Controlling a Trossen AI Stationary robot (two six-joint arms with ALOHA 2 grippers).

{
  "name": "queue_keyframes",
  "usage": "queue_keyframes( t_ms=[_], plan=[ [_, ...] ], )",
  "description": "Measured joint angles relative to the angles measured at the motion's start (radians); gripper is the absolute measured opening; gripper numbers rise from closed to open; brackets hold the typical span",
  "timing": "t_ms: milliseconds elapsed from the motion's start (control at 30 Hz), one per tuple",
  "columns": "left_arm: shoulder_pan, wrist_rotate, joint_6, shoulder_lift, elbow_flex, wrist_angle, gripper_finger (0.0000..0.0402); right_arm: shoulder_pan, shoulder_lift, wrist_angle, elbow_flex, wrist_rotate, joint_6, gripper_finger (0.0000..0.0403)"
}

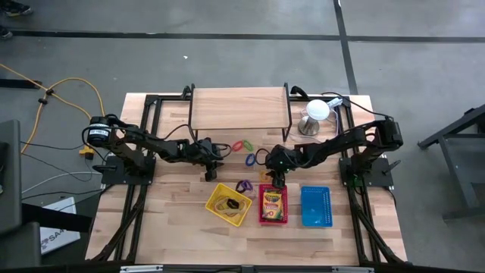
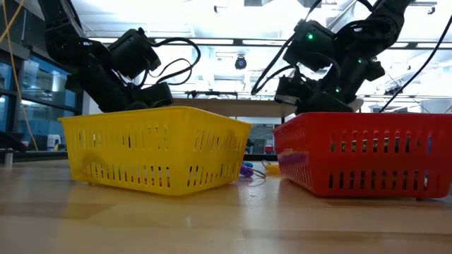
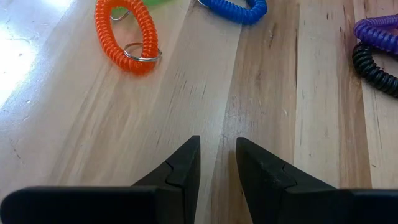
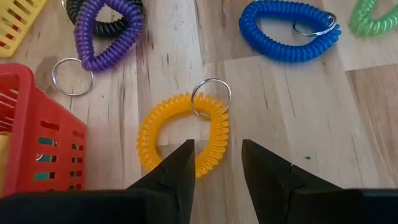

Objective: Pick & Place Office Desk Supplies
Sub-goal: Put the yellow spring keychain into the blue bin

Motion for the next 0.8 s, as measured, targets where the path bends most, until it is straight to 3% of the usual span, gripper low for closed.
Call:
queue_keyframes(
  t_ms=[267, 800],
  plan=[
    [0.000, 0.000, 0.000, 0.000, 0.000, 0.000, 0.0099, 0.000, 0.062, 0.038, 0.028, -0.017, 0.003, 0.0119],
    [0.000, 0.000, -0.001, 0.000, -0.001, -0.002, 0.0099, 0.003, 0.062, -0.038, 0.062, -0.003, 0.026, 0.0118]
  ],
)
